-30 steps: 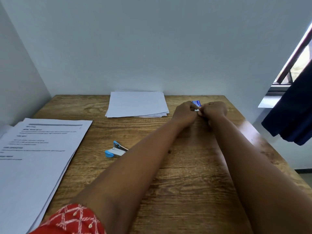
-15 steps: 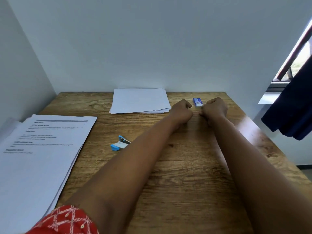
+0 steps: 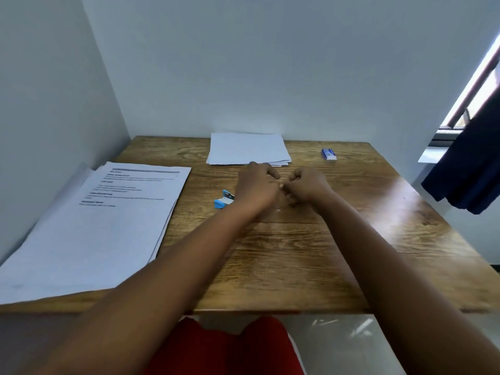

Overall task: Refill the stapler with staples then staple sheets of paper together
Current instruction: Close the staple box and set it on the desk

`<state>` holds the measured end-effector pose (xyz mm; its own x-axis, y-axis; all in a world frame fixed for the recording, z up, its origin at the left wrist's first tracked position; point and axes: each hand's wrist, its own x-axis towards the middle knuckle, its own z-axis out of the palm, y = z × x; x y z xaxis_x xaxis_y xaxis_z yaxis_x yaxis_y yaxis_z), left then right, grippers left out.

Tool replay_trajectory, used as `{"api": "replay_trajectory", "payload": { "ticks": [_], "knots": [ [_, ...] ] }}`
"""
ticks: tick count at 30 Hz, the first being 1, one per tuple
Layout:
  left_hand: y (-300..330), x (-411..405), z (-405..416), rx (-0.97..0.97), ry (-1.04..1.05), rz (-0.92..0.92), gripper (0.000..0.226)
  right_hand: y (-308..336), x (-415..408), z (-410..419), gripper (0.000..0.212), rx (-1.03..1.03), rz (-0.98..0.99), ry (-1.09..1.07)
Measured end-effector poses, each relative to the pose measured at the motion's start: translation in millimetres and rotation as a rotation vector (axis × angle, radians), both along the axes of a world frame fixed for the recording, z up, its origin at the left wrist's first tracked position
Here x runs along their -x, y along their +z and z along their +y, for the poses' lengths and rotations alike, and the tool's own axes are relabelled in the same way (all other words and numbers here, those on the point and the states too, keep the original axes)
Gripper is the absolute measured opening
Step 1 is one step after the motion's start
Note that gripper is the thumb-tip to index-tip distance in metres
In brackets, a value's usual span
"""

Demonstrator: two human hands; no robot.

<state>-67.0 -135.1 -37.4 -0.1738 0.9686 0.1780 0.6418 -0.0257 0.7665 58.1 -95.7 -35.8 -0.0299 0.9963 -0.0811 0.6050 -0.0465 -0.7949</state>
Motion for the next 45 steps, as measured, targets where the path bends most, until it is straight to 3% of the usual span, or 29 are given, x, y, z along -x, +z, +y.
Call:
{"api": "replay_trajectory", "payload": {
  "ticks": [4,9,15,18,24,26,28,34,38,45],
  "knots": [
    [1,22,-30,0.02,0.209,-0.012,0.025,6,31,-27,0.012,-0.015,-0.077,0.174],
    [-4,19,-63,0.107,0.311,-0.558,0.036,10,55,-51,0.012,-0.03,-0.136,0.285],
    [-7,18,-68,0.097,0.311,-0.749,0.038,9,60,-56,0.021,-0.06,-0.291,0.305],
    [-4,16,-64,0.067,0.306,-0.831,0.034,7,59,-55,0.021,-0.049,-0.277,0.294],
    [0,-3,-42,-0.054,0.263,-0.781,0.038,2,44,-48,0.011,-0.225,-0.319,0.212],
    [2,-15,-31,-0.036,0.276,-0.79,0.038,1,31,-42,0.001,-0.266,-0.264,0.14],
    [4,-30,-20,0.029,0.253,-0.838,0.035,0,14,-35,0.008,-0.289,-0.21,0.051],
    [-3,-84,9,0.123,0.136,-0.856,0.036,-8,-39,-14,0.006,-0.254,-0.201,-0.146],
    [-5,-118,29,0.226,0.081,-0.828,0.026,-7,-74,4,0.008,-0.183,-0.312,-0.255],
    [-9,-171,63,0.266,-0.063,-0.696,0.028,-4,-128,28,0.011,-0.147,-0.376,-0.386]
  ]
}}
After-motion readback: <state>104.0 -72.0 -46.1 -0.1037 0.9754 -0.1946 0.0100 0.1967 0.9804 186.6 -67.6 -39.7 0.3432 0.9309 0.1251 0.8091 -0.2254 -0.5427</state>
